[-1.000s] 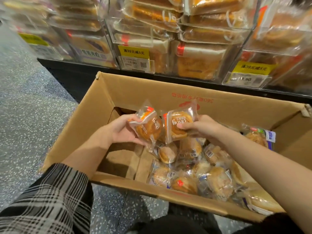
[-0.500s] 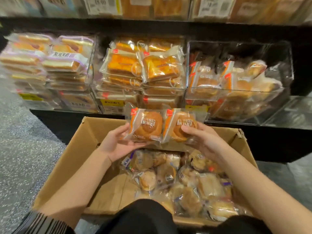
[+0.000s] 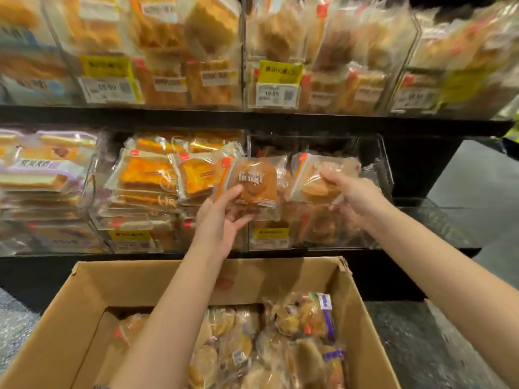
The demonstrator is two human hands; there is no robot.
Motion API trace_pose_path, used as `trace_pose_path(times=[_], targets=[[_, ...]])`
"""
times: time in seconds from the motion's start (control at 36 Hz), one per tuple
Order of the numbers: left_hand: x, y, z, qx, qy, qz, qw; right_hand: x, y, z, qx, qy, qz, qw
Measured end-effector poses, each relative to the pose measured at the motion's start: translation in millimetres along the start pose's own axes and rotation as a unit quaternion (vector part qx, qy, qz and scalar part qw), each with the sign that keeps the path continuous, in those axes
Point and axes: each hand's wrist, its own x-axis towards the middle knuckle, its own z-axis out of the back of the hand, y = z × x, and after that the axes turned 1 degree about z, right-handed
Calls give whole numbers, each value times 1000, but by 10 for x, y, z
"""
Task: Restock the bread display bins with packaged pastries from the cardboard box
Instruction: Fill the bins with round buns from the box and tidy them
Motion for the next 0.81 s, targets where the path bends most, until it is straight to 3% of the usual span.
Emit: trace_pose_path(times=[0.17,0.36,0.5,0.72,0.81], targets=[[49,211,-22,-77,-64,-58,993,481,8,-190,-84,-50,-5,995],[182,204,-34,-94,-104,-91,986,967,-60,-453,-260,-129,62,955],[239,185,15,-95,-158,-127,975,1143,-67,-634,-377,-124,83,914],[300,129,84,-61,-125,-106,985,1157,-189,-868,-527,-210,147,810],[304,122,98,-58,-119,-100,986,1094,-215,-876,-521,-216,179,806]])
